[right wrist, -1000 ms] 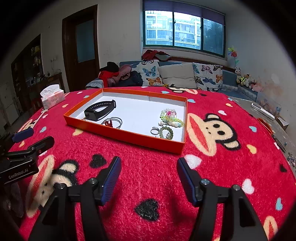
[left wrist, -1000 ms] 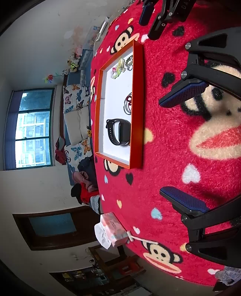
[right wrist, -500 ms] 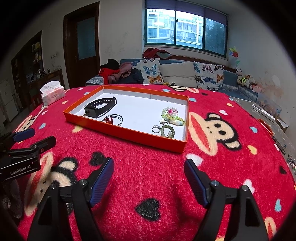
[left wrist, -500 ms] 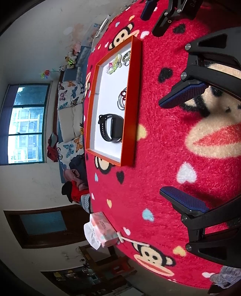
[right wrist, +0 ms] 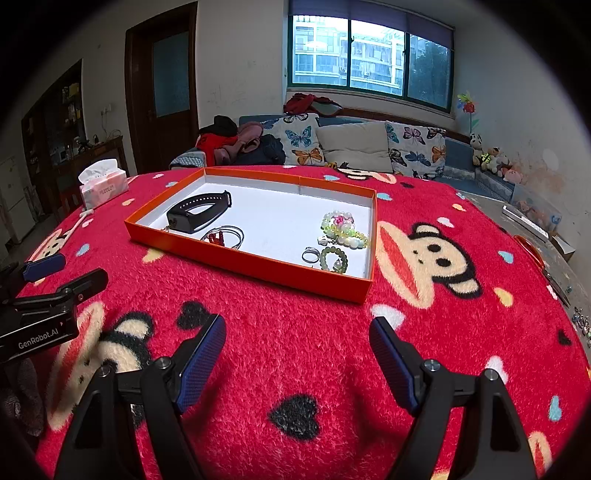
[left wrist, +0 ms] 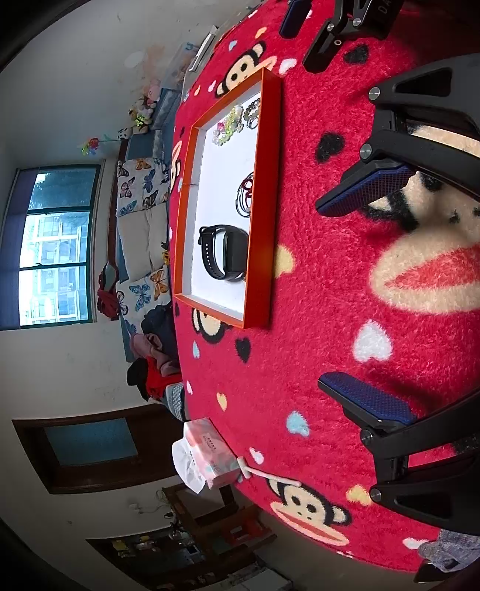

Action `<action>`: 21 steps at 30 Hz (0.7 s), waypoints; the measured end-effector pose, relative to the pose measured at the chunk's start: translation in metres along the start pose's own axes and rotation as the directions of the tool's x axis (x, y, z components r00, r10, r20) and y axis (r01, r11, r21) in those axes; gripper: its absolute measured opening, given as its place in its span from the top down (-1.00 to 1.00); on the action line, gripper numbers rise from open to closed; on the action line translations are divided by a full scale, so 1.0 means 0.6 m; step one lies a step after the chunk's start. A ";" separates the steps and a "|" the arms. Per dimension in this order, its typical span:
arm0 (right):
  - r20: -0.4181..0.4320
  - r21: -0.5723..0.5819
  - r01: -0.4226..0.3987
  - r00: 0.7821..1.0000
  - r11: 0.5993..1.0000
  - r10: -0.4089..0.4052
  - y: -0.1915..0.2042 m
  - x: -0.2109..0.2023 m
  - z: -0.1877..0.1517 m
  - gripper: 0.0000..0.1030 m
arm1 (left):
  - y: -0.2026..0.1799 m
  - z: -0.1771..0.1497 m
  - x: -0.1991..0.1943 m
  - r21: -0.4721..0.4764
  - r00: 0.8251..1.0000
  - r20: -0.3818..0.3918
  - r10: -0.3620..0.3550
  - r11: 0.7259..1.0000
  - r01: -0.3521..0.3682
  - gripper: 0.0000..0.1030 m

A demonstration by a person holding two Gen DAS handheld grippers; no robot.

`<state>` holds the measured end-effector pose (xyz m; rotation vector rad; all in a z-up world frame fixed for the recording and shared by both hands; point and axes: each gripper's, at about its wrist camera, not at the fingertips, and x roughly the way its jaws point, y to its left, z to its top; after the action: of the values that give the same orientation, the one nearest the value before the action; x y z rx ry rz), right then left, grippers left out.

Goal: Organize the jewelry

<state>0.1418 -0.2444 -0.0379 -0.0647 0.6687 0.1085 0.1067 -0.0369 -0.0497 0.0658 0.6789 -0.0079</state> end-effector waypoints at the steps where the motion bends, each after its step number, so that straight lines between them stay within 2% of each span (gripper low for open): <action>1: -0.001 0.000 0.000 1.000 1.000 0.000 -0.001 0.000 -0.001 -0.69 | 0.000 0.000 -0.001 0.000 1.000 0.002 0.000 1.000 0.000 -0.77; 19: -0.013 -0.004 -0.002 1.000 1.000 0.002 -0.003 0.005 -0.005 -0.70 | 0.002 -0.001 -0.005 -0.002 1.000 0.006 0.004 1.000 -0.004 -0.77; 21: -0.012 -0.003 -0.002 1.000 1.000 0.002 -0.002 0.005 -0.004 -0.79 | 0.003 0.000 -0.005 -0.001 1.000 0.006 0.004 1.000 -0.004 -0.77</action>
<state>0.1428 -0.2453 -0.0413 -0.0671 0.6807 0.1113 0.1043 -0.0354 -0.0479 0.0658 0.6728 -0.0041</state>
